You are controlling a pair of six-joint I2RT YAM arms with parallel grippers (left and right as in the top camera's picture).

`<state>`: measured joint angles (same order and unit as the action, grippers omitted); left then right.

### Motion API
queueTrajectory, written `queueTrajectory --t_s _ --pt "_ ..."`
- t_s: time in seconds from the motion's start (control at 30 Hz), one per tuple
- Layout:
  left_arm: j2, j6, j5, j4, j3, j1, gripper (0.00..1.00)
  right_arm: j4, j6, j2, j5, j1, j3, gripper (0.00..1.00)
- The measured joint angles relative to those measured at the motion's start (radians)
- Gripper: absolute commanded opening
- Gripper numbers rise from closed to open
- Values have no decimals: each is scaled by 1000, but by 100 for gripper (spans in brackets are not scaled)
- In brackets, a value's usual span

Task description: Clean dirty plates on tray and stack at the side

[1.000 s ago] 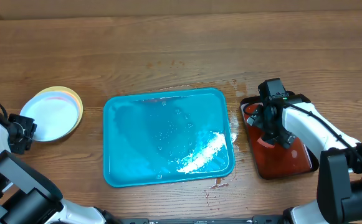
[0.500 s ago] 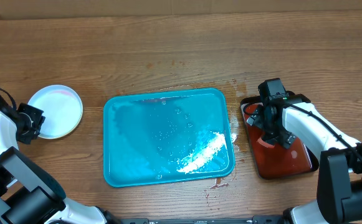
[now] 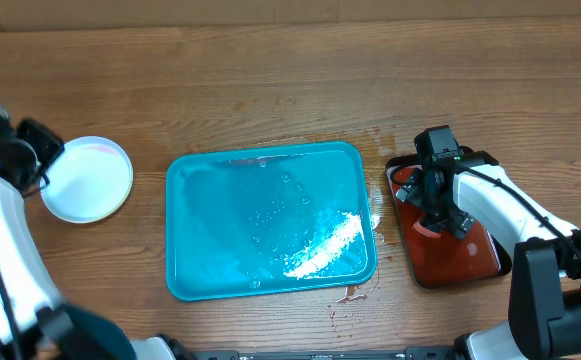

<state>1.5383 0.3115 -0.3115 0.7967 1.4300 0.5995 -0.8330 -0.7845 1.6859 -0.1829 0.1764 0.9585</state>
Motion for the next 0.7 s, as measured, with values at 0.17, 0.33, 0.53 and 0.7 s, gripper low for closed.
queueTrajectory --t_s 0.17,0.33,0.53,0.7 --pt "-216 -98 -4 5 37 -71 30 0 0 0 0 0 0 100" --pt "-420 -161 -6 60 38 -163 37 1 0 0 0 0 0 100" --pt "-616 -181 -11 172 39 -229 39 1 0 0 0 0 0 100" --pt "-749 -184 -12 257 39 -232 44 0 0 0 0 0 0 100"
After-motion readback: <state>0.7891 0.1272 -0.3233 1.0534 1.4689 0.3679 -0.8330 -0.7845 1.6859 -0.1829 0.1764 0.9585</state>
